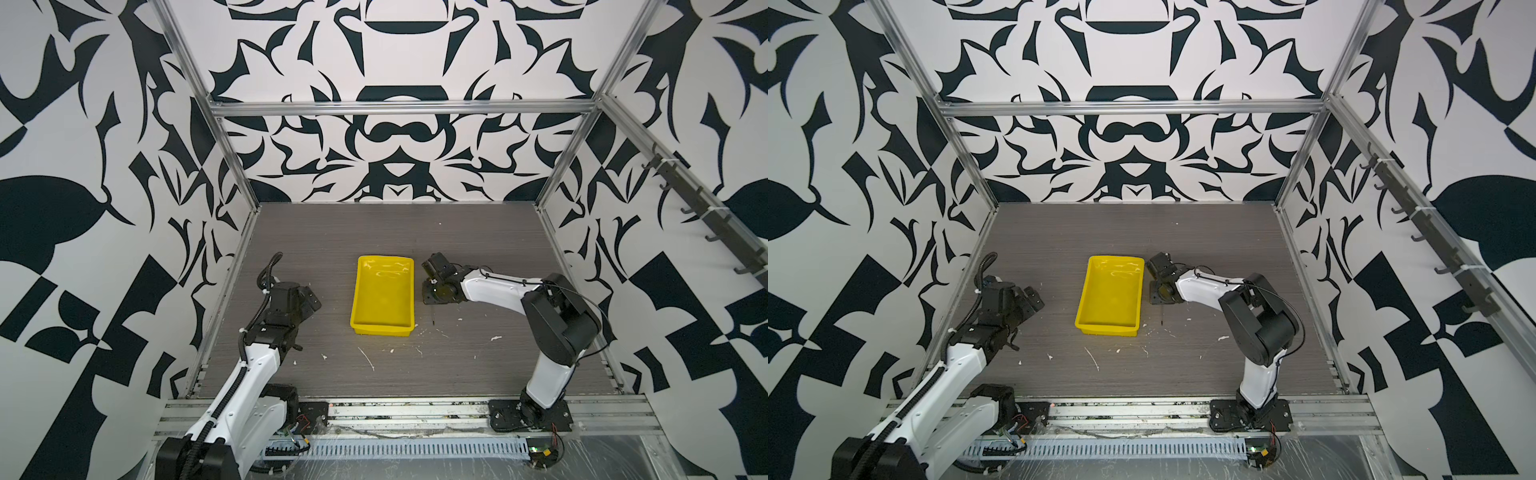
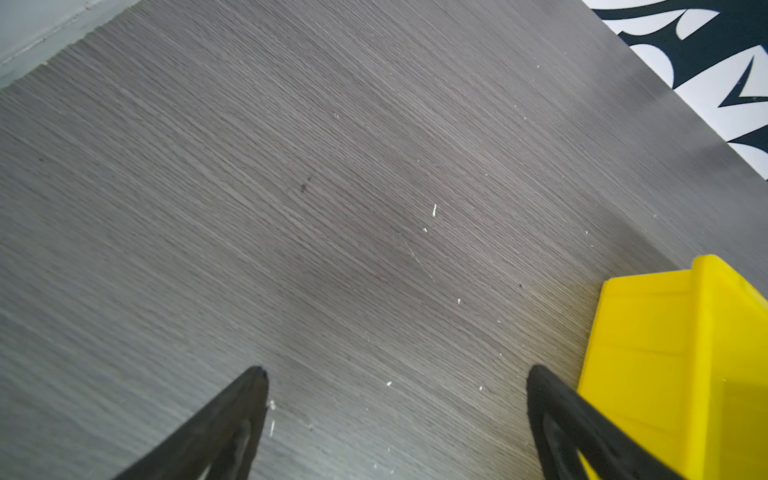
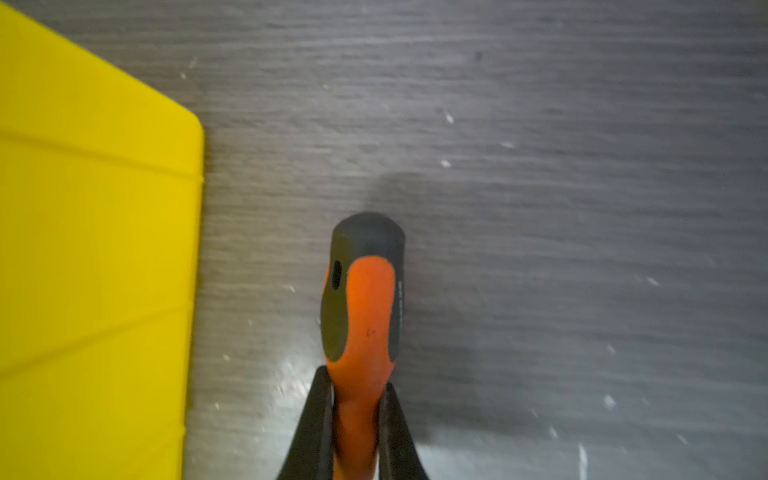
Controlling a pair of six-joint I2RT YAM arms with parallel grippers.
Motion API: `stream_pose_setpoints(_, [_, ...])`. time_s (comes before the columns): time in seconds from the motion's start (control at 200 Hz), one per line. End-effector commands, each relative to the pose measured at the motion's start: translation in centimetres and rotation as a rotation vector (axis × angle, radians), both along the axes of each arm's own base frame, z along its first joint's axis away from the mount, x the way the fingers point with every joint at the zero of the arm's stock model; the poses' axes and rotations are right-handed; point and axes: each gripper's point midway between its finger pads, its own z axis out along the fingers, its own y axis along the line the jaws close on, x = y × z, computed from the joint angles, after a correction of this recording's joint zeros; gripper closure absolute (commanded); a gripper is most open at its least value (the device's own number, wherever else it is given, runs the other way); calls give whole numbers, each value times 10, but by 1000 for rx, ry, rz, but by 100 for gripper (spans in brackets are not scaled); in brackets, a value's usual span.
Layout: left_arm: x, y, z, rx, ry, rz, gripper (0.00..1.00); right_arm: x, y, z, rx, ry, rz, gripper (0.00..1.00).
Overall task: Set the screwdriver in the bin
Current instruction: 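Lift the screwdriver with the right gripper over the yellow bin, then lower the screwdriver into the bin and open the right gripper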
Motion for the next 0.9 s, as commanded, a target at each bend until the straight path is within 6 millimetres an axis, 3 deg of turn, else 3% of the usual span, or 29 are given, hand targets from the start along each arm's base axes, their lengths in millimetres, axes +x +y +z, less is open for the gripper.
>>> stream_pose_setpoints(0.0, [1, 0, 0, -11, 3, 9, 0, 0, -13, 32, 3, -46, -95, 100])
stream_pose_setpoints(0.135, [0, -1, -2, -14, 14, 5, 0, -8, -20, 50, 11, -36, -148, 100])
stream_pose_setpoints(0.365, [-1, -1, -1, -16, 15, 5, 0, -11, -12, 99, 179, -81, -245, 100])
stream_pose_setpoints(0.515, [0, -1, -1, -18, 3, 7, 0, -11, 25, 131, 362, -126, -233, 100])
stream_pose_setpoints(0.64, [0, -2, -3, -19, 23, 3, 0, -15, 55, 152, 413, -165, -197, 100])
stream_pose_setpoints(0.78, [-1, -2, -3, -19, 23, 1, 0, -24, 99, 155, 457, -186, -138, 100])
stream_pose_setpoints(0.895, [-1, -1, -2, -17, 15, 9, 0, -26, 129, 142, 470, -147, -106, 100])
